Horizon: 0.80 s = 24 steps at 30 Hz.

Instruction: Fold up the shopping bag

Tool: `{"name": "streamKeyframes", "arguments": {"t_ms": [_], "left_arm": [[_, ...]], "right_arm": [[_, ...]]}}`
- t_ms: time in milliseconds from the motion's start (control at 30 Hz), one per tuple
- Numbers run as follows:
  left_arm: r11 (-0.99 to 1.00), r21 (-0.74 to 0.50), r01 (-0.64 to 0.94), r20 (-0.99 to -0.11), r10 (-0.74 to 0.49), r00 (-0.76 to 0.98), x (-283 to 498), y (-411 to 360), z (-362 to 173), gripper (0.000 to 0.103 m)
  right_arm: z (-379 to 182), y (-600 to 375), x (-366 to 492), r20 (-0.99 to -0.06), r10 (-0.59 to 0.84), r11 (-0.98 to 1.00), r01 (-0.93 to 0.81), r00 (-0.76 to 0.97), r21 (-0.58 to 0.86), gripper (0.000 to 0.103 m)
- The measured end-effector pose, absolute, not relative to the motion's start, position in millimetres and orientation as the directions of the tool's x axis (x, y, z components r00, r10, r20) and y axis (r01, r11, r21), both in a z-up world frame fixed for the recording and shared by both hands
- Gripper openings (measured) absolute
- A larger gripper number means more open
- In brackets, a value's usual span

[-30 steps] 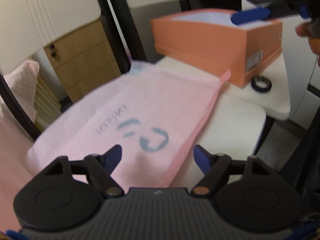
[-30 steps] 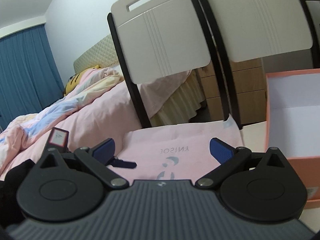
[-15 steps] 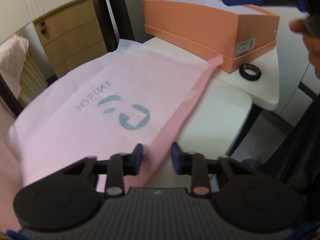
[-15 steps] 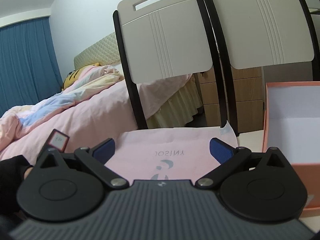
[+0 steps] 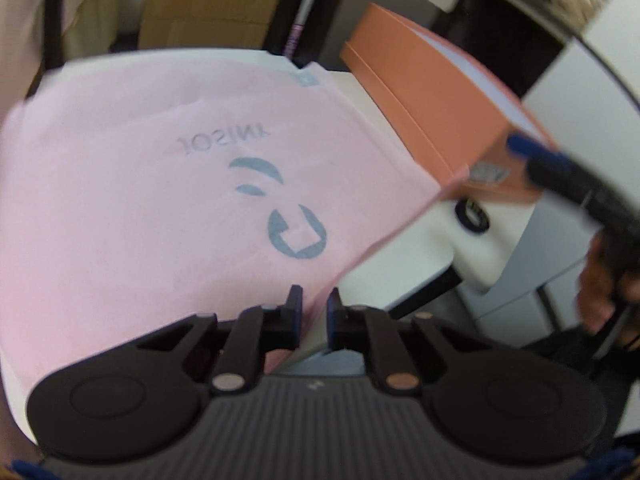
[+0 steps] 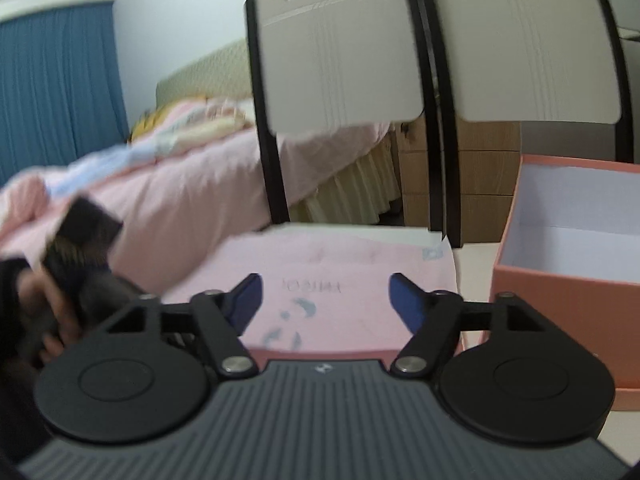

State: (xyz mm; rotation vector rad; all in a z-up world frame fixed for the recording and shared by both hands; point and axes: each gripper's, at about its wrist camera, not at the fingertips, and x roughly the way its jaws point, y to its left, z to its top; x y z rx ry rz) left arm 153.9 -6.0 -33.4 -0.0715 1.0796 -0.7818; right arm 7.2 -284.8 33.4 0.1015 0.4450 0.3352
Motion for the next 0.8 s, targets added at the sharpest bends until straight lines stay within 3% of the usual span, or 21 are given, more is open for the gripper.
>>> {"name": "streamKeyframes", "arguments": {"t_ms": [67, 233, 433, 633, 733, 800], "left_arm": [[0.733, -0.458, 0.504, -0.752, -0.621, 0.22, 159, 0, -35, 0.012], [0.726, -0.545, 0.42, -0.731, -0.657, 0.186, 172, 10, -41, 0.012], [0.728, -0.587, 0.355, -0.721, -0.669, 0.18, 180, 18, -48, 0.013], [0.735, -0.571, 0.365, -0.724, -0.661, 0.197, 182, 13, -48, 0.017], [0.756, -0.515, 0.404, -0.734, -0.632, 0.249, 180, 10, -41, 0.031], [0.772, -0.461, 0.438, -0.739, -0.607, 0.291, 177, 6, -34, 0.059]], "right_arm": [[26, -278, 13, -0.429, 0.347, 0.938, -0.32, 0.834, 0.136, 0.055], [6, -251, 27, -0.5, 0.371, 0.919, -0.385, 0.782, 0.08, 0.038], [-14, -214, 40, -0.49, 0.389, 0.883, -0.467, 0.78, -0.042, 0.036], [-28, -204, 61, -0.511, 0.381, 0.889, -0.456, 0.771, -0.025, 0.036], [-32, -202, 67, -0.525, 0.379, 0.893, -0.451, 0.762, -0.01, 0.036], [-36, -201, 71, -0.541, 0.37, 0.896, -0.445, 0.756, -0.008, 0.036]]}}
